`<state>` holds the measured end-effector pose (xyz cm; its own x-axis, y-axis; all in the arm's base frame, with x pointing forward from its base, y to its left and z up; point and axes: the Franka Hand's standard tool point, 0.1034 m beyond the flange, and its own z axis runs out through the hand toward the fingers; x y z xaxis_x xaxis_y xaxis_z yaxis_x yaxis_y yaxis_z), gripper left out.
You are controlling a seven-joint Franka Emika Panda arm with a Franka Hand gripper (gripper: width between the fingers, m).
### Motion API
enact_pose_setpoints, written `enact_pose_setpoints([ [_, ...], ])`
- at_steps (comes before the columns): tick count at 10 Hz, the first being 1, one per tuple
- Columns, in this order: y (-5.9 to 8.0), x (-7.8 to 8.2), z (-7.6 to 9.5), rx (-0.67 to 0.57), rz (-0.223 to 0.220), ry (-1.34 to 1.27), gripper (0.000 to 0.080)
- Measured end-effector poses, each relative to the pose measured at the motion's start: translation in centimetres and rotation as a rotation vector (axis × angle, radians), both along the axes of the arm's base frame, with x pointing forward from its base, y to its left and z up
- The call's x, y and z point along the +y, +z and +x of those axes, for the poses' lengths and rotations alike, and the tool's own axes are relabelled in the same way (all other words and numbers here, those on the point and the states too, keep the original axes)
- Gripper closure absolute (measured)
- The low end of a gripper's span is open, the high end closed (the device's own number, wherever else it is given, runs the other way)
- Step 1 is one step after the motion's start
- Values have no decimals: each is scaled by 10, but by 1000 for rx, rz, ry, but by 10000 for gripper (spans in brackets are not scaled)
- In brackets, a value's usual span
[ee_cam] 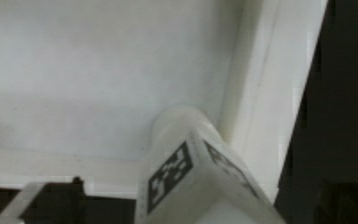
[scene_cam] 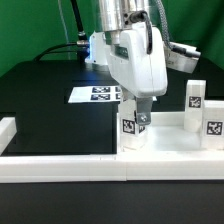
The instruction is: Assemble square table
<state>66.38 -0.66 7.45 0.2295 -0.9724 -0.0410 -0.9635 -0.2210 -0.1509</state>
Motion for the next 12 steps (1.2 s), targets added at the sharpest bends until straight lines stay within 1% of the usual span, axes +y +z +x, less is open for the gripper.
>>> enact_pose_setpoints([
  [1, 0, 0, 0, -4, -9, 61, 150],
  [2, 0, -1, 0, 3, -27, 160, 150],
  [3, 2, -3, 4, 24, -68, 401, 150],
  [4, 2, -3, 10, 29, -85, 586, 150],
  [6, 1, -5, 10, 22, -90, 572, 150],
  [7, 1, -5, 10, 23, -89, 559, 279],
  [8, 1, -5, 10, 23, -89, 555, 279],
  [9, 1, -5, 10, 26, -84, 515, 417],
  [10, 1, -7, 10, 33, -78, 438, 509],
  [12, 0, -7, 9, 48, -58, 243, 509],
])
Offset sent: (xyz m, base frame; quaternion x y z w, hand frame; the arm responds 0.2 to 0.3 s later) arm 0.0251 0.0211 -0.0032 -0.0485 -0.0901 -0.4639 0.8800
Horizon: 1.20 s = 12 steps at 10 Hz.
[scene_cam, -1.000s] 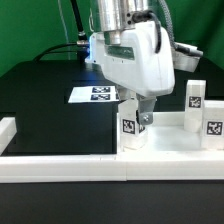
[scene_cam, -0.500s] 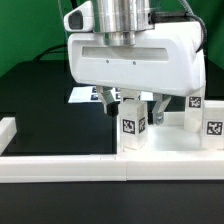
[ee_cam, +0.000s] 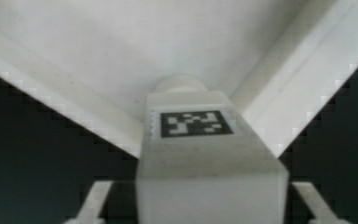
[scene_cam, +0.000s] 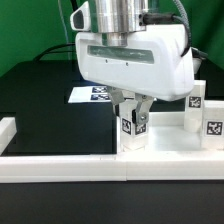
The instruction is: Assemble square table
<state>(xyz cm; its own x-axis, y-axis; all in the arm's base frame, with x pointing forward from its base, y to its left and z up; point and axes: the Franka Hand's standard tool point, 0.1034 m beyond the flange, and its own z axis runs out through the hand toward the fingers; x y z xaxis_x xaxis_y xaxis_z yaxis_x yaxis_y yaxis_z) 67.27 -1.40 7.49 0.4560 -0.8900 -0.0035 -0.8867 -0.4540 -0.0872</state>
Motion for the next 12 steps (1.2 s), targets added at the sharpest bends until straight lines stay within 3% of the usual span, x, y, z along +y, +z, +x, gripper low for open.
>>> enact_pose_setpoints([
  [1, 0, 0, -2, 14, 14, -254, 509],
  [3, -1, 0, -4, 35, 99, -719, 509],
  [4, 0, 1, -3, 49, 138, -855, 509],
  [5, 0, 2, -3, 54, 142, -909, 509],
  [8, 0, 2, -3, 56, 143, -946, 509],
  [9, -1, 2, -3, 52, 130, -882, 330],
  [10, -3, 4, -6, 43, 76, -681, 192],
  [12, -5, 10, -8, 38, 25, -358, 163],
])
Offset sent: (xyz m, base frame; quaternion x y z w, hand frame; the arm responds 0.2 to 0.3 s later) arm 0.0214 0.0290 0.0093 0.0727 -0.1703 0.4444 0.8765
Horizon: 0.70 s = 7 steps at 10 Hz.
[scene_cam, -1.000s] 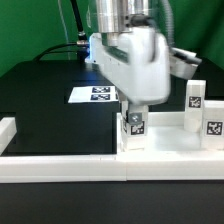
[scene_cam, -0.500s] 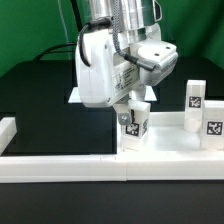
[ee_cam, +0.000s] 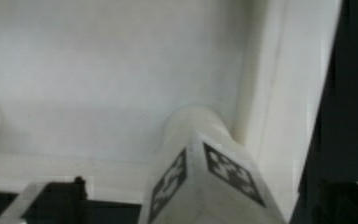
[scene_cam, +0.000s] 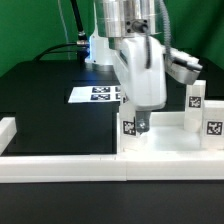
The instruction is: Assemble square table
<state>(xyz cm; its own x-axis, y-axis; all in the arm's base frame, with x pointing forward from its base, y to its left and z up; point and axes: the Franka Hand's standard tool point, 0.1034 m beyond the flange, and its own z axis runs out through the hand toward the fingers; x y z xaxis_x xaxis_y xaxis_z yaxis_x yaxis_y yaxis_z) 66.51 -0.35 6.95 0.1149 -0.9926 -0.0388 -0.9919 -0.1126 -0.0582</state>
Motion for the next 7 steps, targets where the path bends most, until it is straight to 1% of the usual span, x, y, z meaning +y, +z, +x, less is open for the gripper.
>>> enact_pose_setpoints([
  [1, 0, 2, 0, -2, -8, 93, 152],
  [2, 0, 1, 0, -5, -11, 121, 152],
  [3, 0, 0, 0, -10, -17, 221, 151],
  [4, 0, -2, 0, -9, -41, 387, 151],
  [5, -2, -4, -1, 1, -74, 559, 151],
  [6, -3, -6, 2, 22, -123, 844, 151],
  [7, -3, -7, 5, 20, -131, 932, 151],
])
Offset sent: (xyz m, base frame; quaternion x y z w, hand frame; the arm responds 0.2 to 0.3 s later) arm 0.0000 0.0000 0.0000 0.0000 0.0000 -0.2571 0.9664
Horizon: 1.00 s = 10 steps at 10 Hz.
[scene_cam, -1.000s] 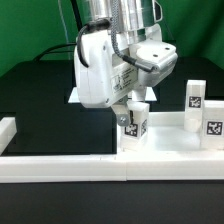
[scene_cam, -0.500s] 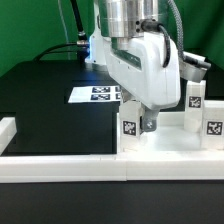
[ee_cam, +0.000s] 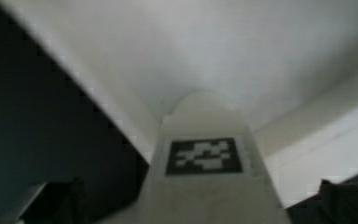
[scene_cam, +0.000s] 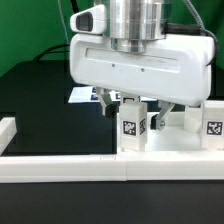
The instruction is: Assemble square table
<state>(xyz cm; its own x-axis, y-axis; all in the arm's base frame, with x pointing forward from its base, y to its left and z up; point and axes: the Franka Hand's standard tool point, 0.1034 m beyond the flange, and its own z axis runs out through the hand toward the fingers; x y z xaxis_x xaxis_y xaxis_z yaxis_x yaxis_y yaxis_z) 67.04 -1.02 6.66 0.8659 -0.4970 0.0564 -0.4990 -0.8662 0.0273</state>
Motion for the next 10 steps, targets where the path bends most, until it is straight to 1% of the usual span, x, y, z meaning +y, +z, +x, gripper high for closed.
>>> enact_pose_setpoints([
  [2, -1, 0, -1, -3, 3, -68, 165],
  [3, -1, 0, -1, -5, 6, -107, 335],
  [4, -1, 0, -1, -10, 9, -209, 515],
  [5, -1, 0, -1, -12, 10, -240, 512],
  [8, -1, 0, -1, -23, 18, -476, 512],
  [9, -1, 0, -2, -36, 19, -628, 512],
  [10, -2, 0, -2, -44, 30, -792, 512],
])
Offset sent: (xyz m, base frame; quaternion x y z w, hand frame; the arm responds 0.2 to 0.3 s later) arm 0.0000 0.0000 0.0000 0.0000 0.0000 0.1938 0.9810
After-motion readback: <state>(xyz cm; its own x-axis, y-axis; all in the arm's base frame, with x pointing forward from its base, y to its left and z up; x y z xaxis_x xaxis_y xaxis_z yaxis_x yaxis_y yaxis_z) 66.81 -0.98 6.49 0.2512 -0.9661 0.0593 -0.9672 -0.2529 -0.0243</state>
